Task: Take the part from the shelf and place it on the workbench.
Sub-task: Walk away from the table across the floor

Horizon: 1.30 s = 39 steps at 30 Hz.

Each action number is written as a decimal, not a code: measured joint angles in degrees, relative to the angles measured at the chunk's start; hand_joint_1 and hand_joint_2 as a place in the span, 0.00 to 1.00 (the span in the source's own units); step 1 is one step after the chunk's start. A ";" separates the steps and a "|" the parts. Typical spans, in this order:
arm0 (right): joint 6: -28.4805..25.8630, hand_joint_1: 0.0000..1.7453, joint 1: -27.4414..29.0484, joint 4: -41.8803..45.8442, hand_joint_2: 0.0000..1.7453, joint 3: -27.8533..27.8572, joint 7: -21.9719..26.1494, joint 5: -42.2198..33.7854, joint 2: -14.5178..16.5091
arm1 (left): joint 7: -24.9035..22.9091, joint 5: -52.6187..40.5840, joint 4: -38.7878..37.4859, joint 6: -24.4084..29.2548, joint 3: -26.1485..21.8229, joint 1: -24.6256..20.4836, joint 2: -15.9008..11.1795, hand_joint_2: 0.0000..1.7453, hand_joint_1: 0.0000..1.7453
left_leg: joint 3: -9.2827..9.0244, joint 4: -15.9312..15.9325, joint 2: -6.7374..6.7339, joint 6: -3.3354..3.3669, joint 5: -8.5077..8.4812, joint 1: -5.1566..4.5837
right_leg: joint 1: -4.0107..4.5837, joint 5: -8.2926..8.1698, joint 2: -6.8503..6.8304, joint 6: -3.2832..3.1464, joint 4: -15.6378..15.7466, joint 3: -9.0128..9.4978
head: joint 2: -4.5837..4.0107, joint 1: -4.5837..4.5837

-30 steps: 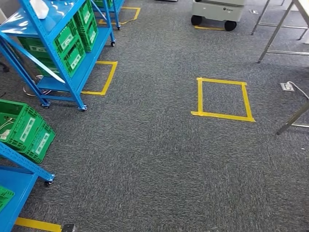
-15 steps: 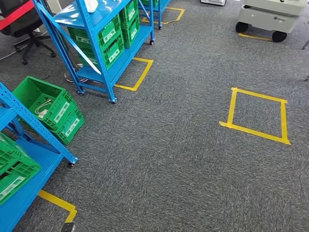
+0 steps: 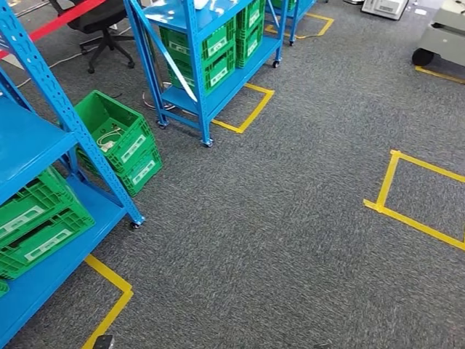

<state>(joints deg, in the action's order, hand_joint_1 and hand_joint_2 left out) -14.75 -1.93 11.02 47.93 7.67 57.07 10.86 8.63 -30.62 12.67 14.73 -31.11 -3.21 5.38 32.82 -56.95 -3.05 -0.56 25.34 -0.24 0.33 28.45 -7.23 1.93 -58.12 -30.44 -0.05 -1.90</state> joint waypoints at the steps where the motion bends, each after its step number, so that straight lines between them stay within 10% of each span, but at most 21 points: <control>1: 0.00 0.00 -0.11 0.01 0.00 0.00 0.01 0.01 0.00 | 0.00 0.00 -0.01 -0.01 -0.01 0.21 0.02 0.00 0.00 | -0.01 0.16 0.62 0.32 -0.08 0.08 | -0.09 0.20 0.28 0.34 -0.11 0.20 | 0.00 0.10; 5: 0.01 0.00 0.04 0.02 0.00 -0.02 0.03 0.01 0.00 | 0.00 0.00 -0.01 0.00 -0.01 0.22 -0.02 0.00 0.00 | -0.07 0.40 3.28 1.36 -0.47 0.48 | -0.48 5.59 6.40 1.25 -10.18 -4.39 | -0.01 0.85; 8: 0.01 0.00 0.33 0.02 0.00 0.00 -0.01 0.00 0.00 | 0.00 0.00 -0.01 -0.02 -0.01 0.19 0.00 0.00 0.00 | -0.08 0.36 5.83 1.52 -0.51 0.41 | -0.46 6.66 7.15 1.17 -16.68 -8.19 | 0.00 1.08; 11: 0.02 0.00 0.26 0.02 0.00 0.01 -0.02 0.01 0.00 | 0.00 0.00 -0.01 -0.02 -0.01 0.30 0.00 0.00 0.00 | -0.19 0.28 8.39 1.19 -0.61 0.43 | -0.79 0.75 9.74 0.84 -6.48 -4.01 | 0.01 1.12; 14: 0.07 0.00 0.16 0.02 0.00 -0.01 0.00 0.01 0.00 | 0.00 0.00 -0.01 -0.03 -0.01 0.24 -0.02 0.00 0.00 | 0.33 0.23 10.49 0.20 -0.91 0.48 | -1.04 -0.70 12.22 0.44 -0.59 -1.25 | 0.00 1.14; 16: 0.10 0.00 0.10 0.02 0.00 0.01 -0.01 0.01 0.02 | 0.00 0.01 -0.01 -0.03 -0.01 0.53 -0.11 0.00 0.00 | 0.72 0.37 11.33 -0.55 -1.22 0.74 | -0.96 -1.02 10.89 -0.18 -0.43 -1.06 | -0.01 1.16; 20: 0.13 0.00 0.15 0.02 0.00 0.03 0.02 0.08 0.08 | 0.00 0.05 -0.08 -0.10 -0.01 0.53 -0.03 0.00 0.00 | 4.96 -8.15 4.97 -1.46 3.99 0.39 | -0.91 -1.45 7.62 -1.42 0.08 -1.04 | -0.01 0.27; 23: 0.13 0.00 0.33 0.02 0.00 0.04 -0.01 0.08 0.05 | 0.00 0.15 -0.08 -0.11 -0.01 0.45 -0.01 0.00 0.00 | 8.69 -16.29 3.69 -1.73 6.79 0.46 | -0.73 -1.34 4.85 -1.59 0.08 -1.17 | 0.00 0.21; 29: 0.15 0.00 0.03 0.02 0.00 0.03 0.04 0.10 0.07 | 0.00 0.17 -0.08 -0.10 -0.01 0.28 -0.03 0.00 0.00 | -0.71 0.34 -1.76 -0.53 0.00 -0.03 | -0.05 -0.67 0.95 -0.55 0.00 -0.48 | 0.00 0.29; 31: 0.15 0.00 -0.02 0.02 0.00 0.03 0.05 0.11 0.07 | 0.00 0.17 -0.09 -0.10 -0.01 0.31 -0.02 0.00 0.00 | -0.60 0.60 -0.43 0.13 -0.02 -0.06 | 0.02 -0.47 -0.07 0.01 0.19 0.01 | -0.01 0.42; 33: 0.15 0.00 -0.09 0.02 0.00 0.03 0.06 0.12 0.07 | 0.00 0.17 -0.10 -0.10 -0.02 0.48 -0.01 0.00 0.00 | -0.64 0.76 0.96 0.75 -0.26 0.23 | -0.18 0.73 1.93 0.71 -1.18 -0.32 | -0.01 0.62; 37: 0.17 0.00 0.25 0.01 0.00 0.03 0.06 0.13 0.07 | 0.00 0.12 -0.10 -0.09 -0.03 0.25 -0.02 0.00 0.00 | -0.39 0.81 4.06 1.54 -0.54 0.51 | -0.45 7.27 6.95 1.31 -14.85 -6.67 | -0.01 1.01; 39: 0.17 0.00 0.37 0.01 0.00 0.03 0.03 0.13 0.07 | 0.00 0.04 -0.10 -0.10 -0.03 0.37 -0.01 0.00 0.00 | -0.40 0.78 5.92 1.51 -0.61 0.53 | -0.48 6.47 7.19 1.22 -16.14 -7.62 | -0.01 1.10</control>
<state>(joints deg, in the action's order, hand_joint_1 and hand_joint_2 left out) -14.58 -1.56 11.03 47.96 7.70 57.20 10.93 8.63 -30.58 12.57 14.62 -31.15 -2.84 5.37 32.41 -56.17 2.88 0.95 24.74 0.29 -0.15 34.92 -0.04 3.15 -74.26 -38.06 -0.06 -0.80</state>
